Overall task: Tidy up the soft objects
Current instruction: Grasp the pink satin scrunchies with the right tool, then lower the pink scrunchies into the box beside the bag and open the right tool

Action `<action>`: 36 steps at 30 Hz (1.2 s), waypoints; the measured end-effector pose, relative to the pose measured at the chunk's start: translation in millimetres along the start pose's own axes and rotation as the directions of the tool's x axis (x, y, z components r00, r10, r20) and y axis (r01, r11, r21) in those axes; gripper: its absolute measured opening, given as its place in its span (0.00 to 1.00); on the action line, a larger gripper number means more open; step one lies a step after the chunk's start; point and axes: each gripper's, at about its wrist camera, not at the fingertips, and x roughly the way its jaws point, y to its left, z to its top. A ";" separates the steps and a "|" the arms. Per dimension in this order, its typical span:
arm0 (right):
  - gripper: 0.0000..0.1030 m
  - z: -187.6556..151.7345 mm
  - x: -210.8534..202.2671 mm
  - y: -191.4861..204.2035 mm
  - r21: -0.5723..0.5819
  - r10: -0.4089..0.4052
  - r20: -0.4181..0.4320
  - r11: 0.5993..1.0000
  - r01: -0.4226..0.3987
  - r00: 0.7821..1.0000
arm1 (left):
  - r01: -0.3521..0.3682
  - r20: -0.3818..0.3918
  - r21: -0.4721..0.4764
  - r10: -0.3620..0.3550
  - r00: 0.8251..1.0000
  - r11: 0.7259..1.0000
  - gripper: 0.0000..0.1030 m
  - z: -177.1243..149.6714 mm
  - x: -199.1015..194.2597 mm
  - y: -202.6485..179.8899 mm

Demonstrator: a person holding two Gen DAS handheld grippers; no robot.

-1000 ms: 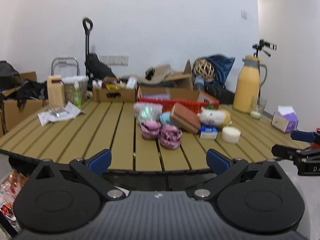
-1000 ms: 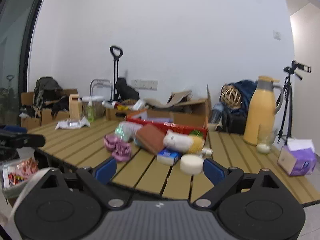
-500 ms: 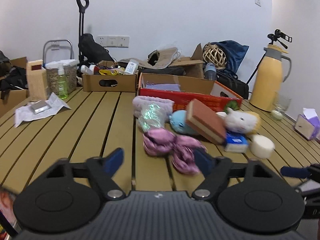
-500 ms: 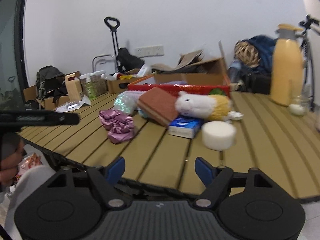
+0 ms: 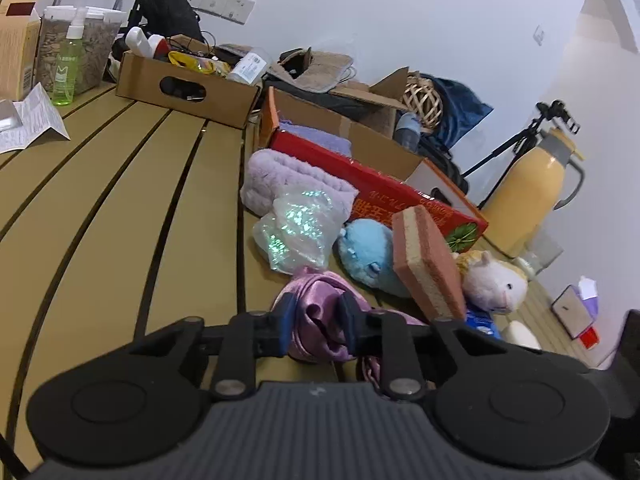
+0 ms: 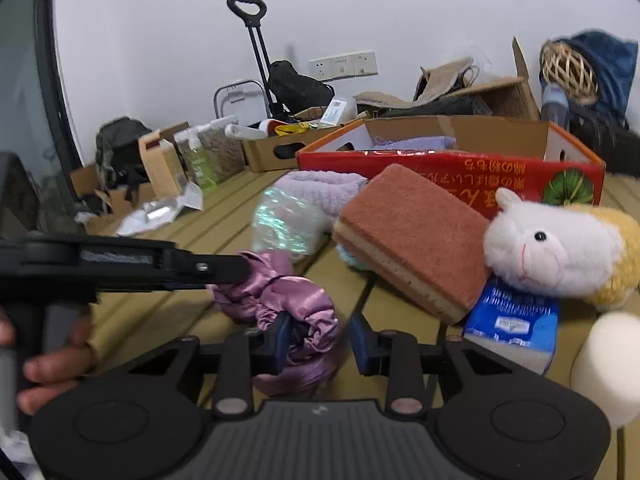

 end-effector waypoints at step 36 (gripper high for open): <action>0.08 -25.4 -268.1 22.6 -0.040 0.016 0.349 0.999 -0.002 0.937 | 0.043 0.213 0.290 -0.108 0.971 0.956 0.09 -61.2 -189.0 -200.4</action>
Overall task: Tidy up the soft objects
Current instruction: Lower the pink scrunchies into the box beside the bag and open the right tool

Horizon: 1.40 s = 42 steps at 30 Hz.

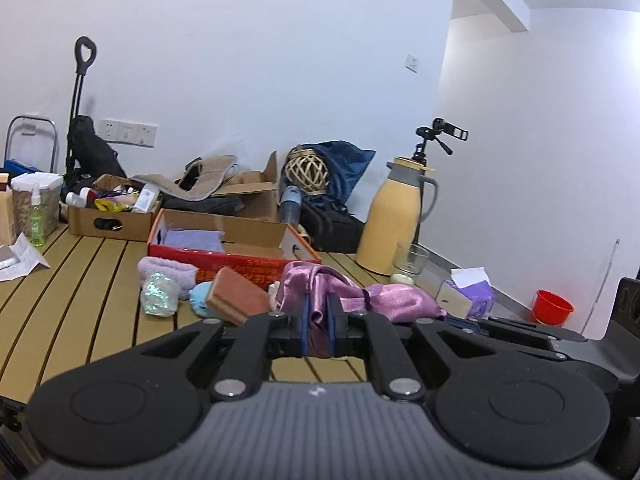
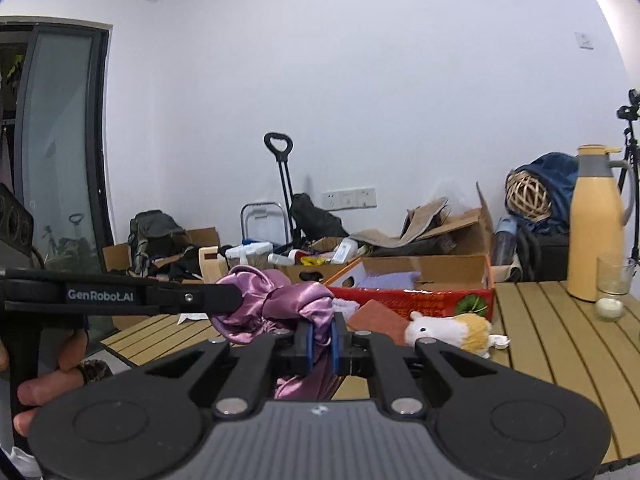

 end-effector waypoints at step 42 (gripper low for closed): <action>0.47 83.2 510.8 -283.9 -0.303 -0.340 -0.454 0.928 0.216 0.823 | -0.137 -0.427 -0.132 0.068 0.902 0.982 0.22 124.0 550.3 158.1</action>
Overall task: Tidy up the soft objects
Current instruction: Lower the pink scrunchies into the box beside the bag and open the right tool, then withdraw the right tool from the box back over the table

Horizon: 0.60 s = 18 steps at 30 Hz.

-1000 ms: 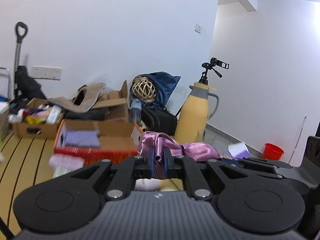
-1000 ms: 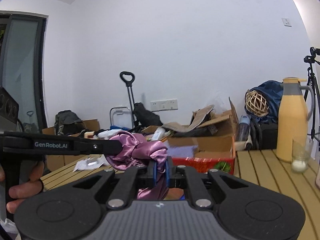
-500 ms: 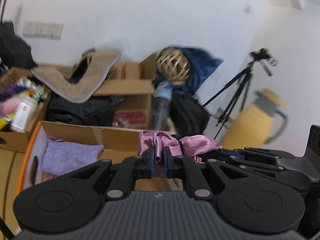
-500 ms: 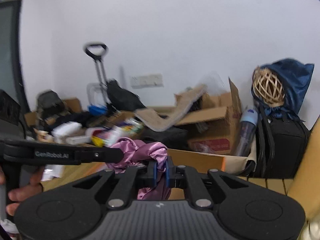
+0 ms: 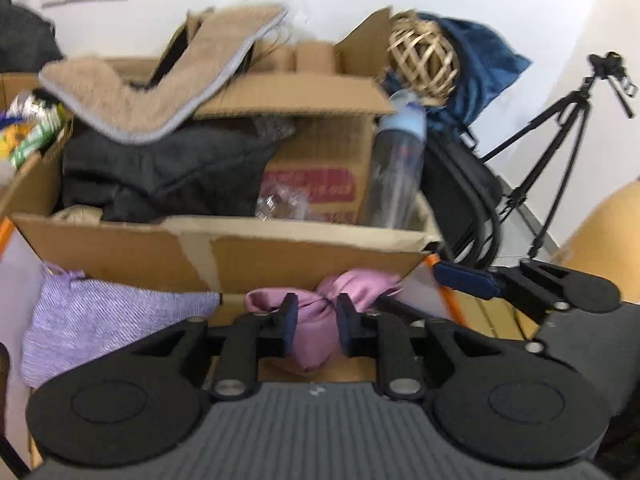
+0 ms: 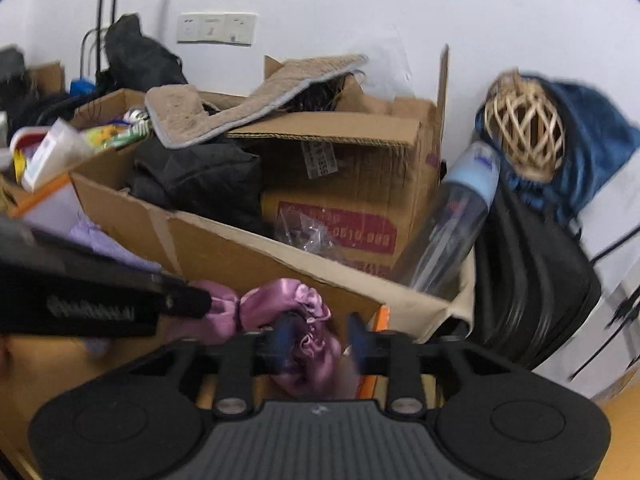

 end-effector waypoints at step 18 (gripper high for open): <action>0.71 -26.8 -292.9 -5.4 0.083 0.000 0.302 0.996 -0.027 0.953 | -0.188 0.286 0.164 0.136 0.948 0.968 0.58 -78.5 -302.4 -44.3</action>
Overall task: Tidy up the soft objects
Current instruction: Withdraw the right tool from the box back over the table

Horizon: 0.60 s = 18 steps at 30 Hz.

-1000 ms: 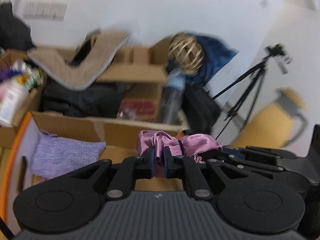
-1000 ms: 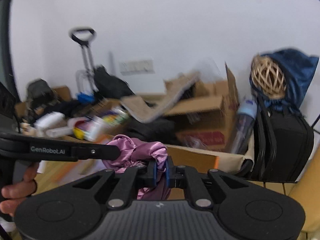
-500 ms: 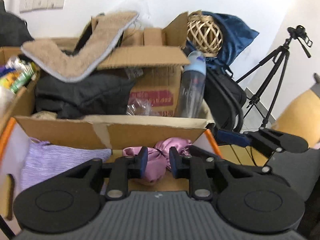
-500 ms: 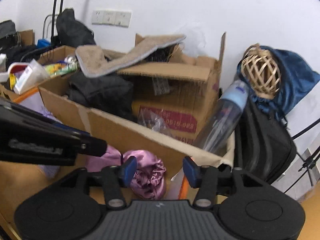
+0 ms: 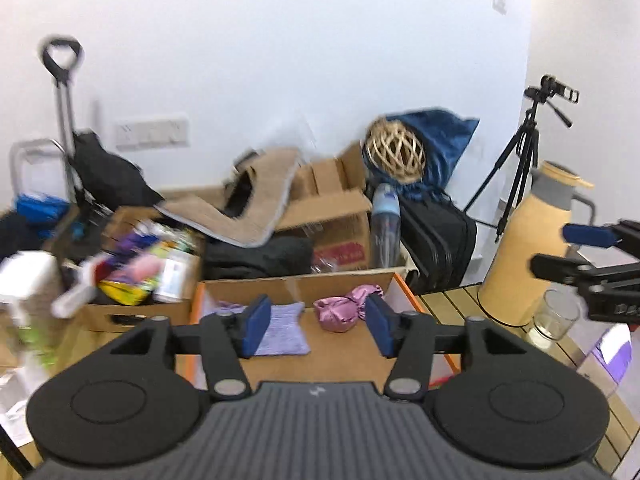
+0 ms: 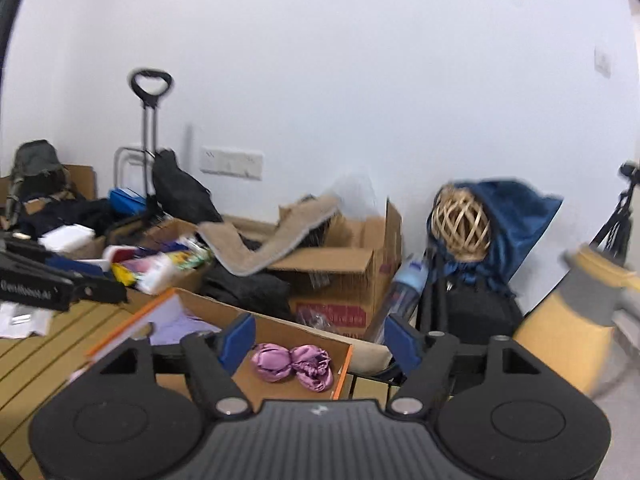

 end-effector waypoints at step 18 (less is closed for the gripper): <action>0.90 -93.2 -291.1 53.5 0.059 0.093 0.220 0.992 -0.108 0.971 | -0.049 0.245 0.064 0.032 0.969 0.997 0.99 -148.7 -262.8 -20.6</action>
